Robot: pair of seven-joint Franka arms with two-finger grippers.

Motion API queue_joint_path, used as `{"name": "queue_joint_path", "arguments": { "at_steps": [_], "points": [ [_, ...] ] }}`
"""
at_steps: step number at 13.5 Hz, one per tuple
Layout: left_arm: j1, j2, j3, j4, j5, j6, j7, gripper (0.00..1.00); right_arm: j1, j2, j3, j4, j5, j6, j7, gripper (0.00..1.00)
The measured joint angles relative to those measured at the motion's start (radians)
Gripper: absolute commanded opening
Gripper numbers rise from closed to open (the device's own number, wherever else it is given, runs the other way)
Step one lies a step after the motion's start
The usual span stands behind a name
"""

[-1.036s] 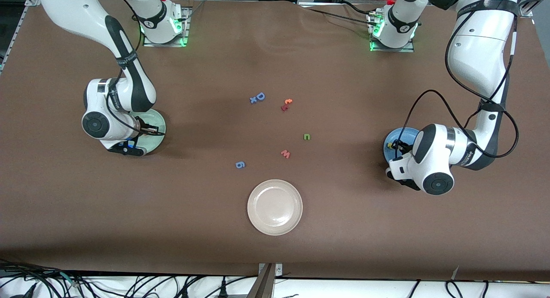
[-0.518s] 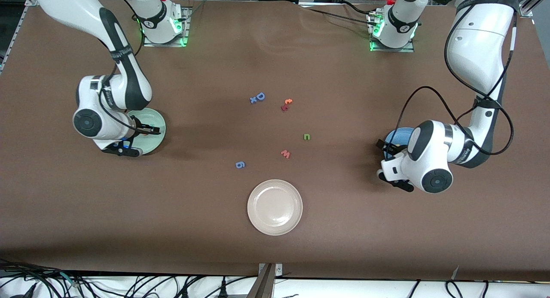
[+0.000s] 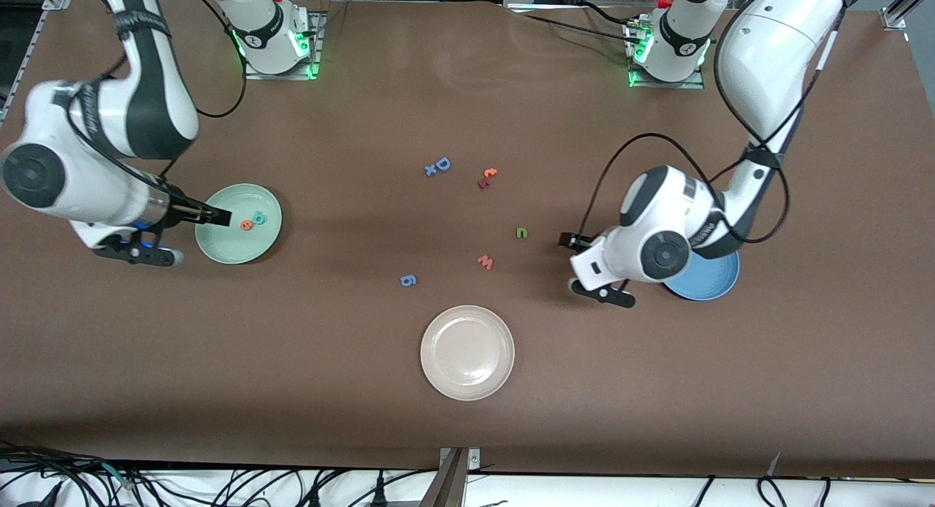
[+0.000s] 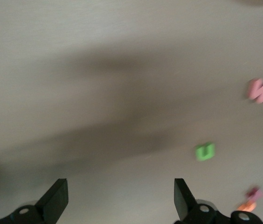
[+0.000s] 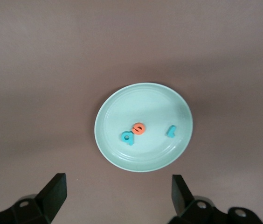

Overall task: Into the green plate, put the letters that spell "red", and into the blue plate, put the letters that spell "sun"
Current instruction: 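Raise the right gripper to rest while the left gripper reaches the green u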

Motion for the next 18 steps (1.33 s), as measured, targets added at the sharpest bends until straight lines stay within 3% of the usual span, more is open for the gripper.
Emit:
{"name": "queue_joint_path", "arguments": {
  "at_steps": [3,6,16,18],
  "points": [
    [-0.071,-0.005,-0.014,-0.085,0.011,0.175,-0.149,1.00,0.000,-0.026,-0.023,0.097,0.000,-0.103,-0.001,1.00],
    [-0.117,-0.014,-0.014,-0.188,0.127,0.344,-0.297,1.00,-0.001,-0.042,-0.046,0.143,0.000,-0.134,-0.029,1.00],
    [-0.178,-0.016,-0.014,-0.251,0.259,0.421,-0.502,1.00,-0.005,-0.112,-0.055,0.144,0.000,-0.179,-0.070,1.00],
    [-0.186,-0.015,-0.013,-0.276,0.259,0.459,-0.524,1.00,-0.065,-0.112,-0.002,0.144,0.000,-0.179,-0.073,1.00]
  ]
}}
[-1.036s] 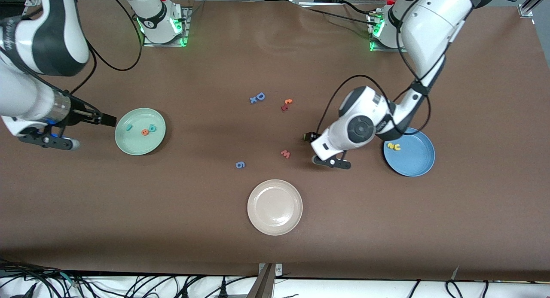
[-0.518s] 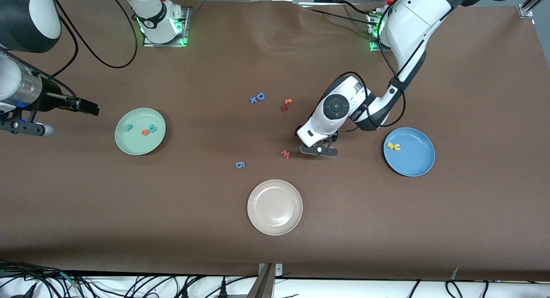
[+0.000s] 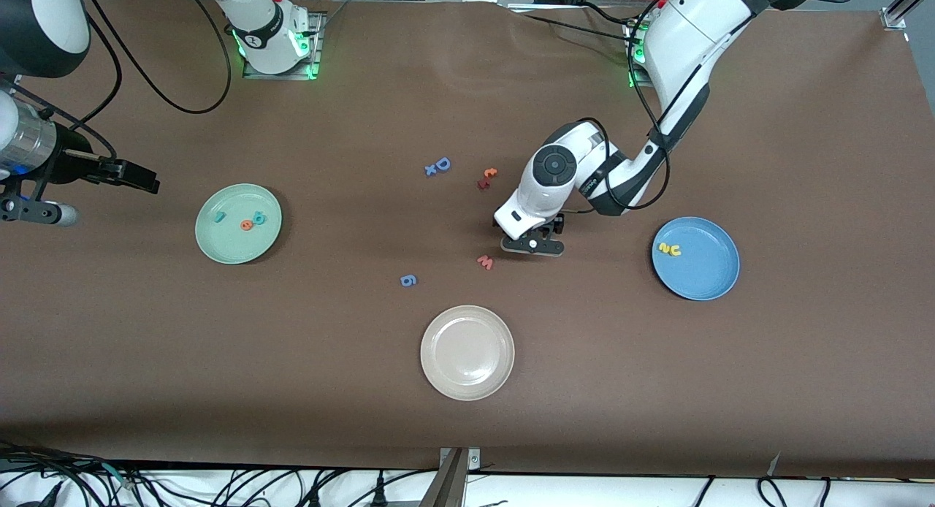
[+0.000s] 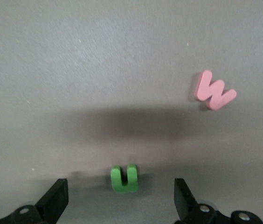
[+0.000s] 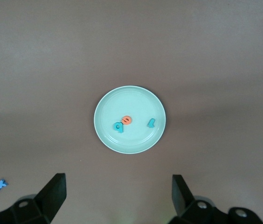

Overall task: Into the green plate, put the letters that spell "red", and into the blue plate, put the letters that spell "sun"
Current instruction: 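Raise the right gripper to rest while the left gripper reaches the green u, then grasp the green u letter with the left gripper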

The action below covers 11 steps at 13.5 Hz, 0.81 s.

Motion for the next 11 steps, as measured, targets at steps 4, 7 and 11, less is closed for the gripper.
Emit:
{"name": "queue_joint_path", "arguments": {
  "at_steps": [4,7,11],
  "points": [
    [-0.004,0.002,0.000,-0.019,0.069,0.032,-0.070,0.93,-0.154,-0.002,0.152,0.000,0.000,0.018,-0.001,1.00],
    [-0.005,0.007,0.000,-0.023,0.139,0.040,-0.141,0.89,-0.160,-0.010,0.162,-0.003,0.000,0.048,-0.010,1.00],
    [-0.009,0.012,0.000,-0.023,0.142,0.043,-0.163,0.58,-0.160,-0.038,0.163,-0.008,0.000,0.069,-0.041,1.00]
  ]
}}
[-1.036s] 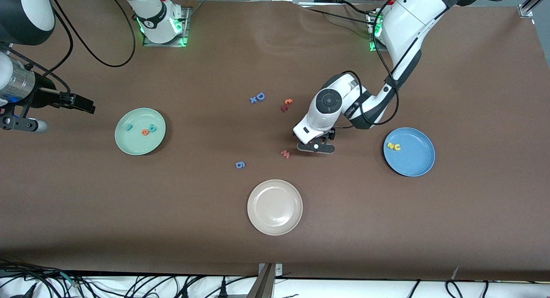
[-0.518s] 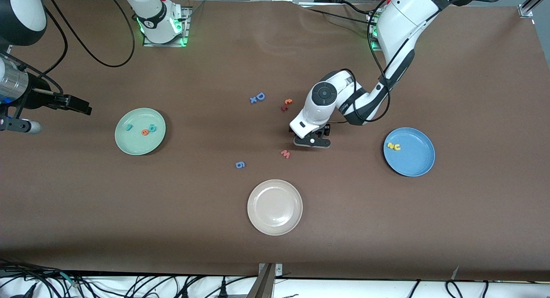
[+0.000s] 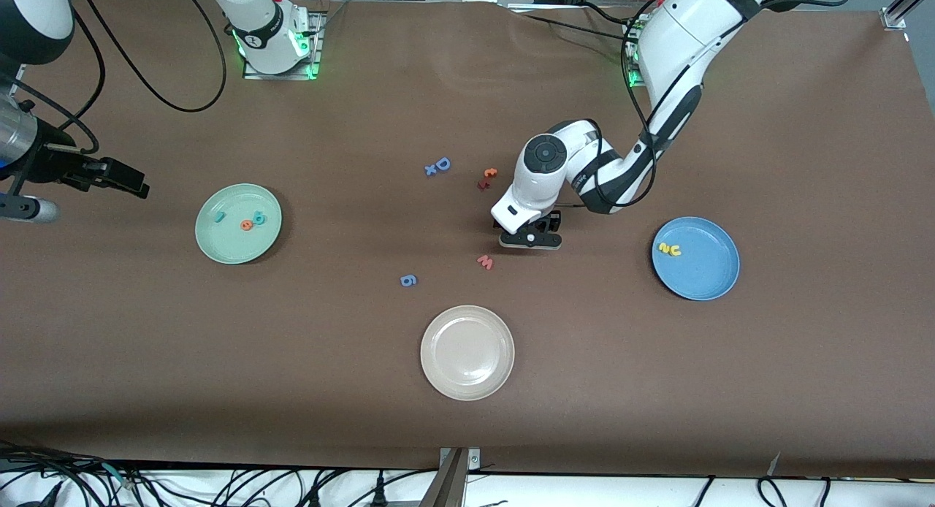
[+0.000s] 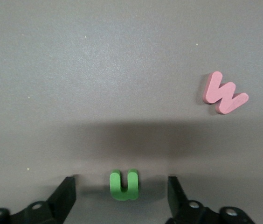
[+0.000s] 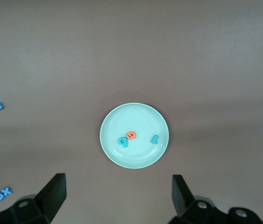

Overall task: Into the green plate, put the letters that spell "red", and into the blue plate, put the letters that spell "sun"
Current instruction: 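Grasp the green u letter with the left gripper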

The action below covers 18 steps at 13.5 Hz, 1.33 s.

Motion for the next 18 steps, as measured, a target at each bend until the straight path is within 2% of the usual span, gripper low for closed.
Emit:
{"name": "queue_joint_path", "arguments": {
  "at_steps": [6,16,18],
  "points": [
    [0.001,-0.004,0.001,0.000,0.000,0.000,-0.034,0.31,0.000,-0.008,0.003,0.013,-0.001,-0.002,0.000,1.00],
    [0.003,-0.007,0.003,0.003,0.001,-0.007,-0.077,0.24,-0.010,-0.023,-0.008,0.031,-0.002,-0.031,-0.001,1.00],
    [0.020,-0.010,0.005,0.032,0.001,-0.084,-0.074,0.24,-0.010,-0.039,-0.008,0.033,-0.002,-0.035,-0.001,1.00]
  ]
}}
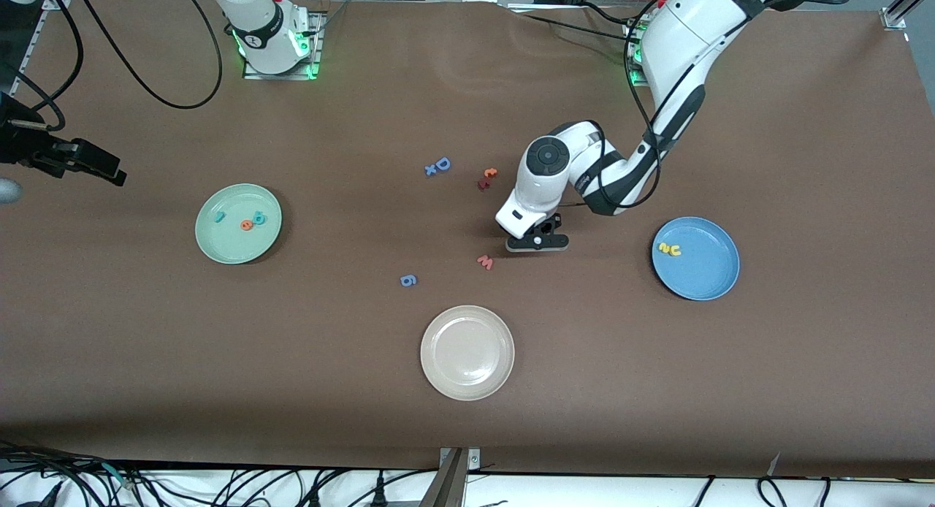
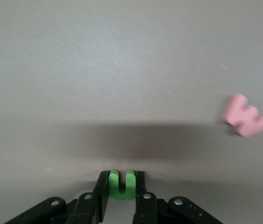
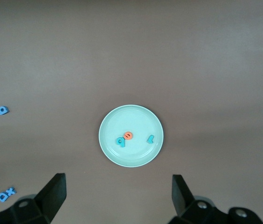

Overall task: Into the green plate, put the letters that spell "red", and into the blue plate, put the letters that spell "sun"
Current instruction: 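Grasp the green u letter with the left gripper, then carry the green u to the blue plate and open the left gripper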

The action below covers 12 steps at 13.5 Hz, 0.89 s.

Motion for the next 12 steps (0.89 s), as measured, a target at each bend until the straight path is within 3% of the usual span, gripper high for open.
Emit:
{"name": "queue_joint_path", "arguments": {
  "at_steps": [7,12],
  "points": [
    [0.223,-0.035,-0.017,0.218,-0.114,-0.493,0.422,0.23,0.000,0.009,0.003,-0.008,-0.001,-0.021,0.000,1.00],
    [0.368,-0.034,-0.012,0.234,-0.134,-0.641,0.665,0.23,0.001,0.024,0.003,-0.008,-0.001,-0.023,0.000,1.00]
  ]
}}
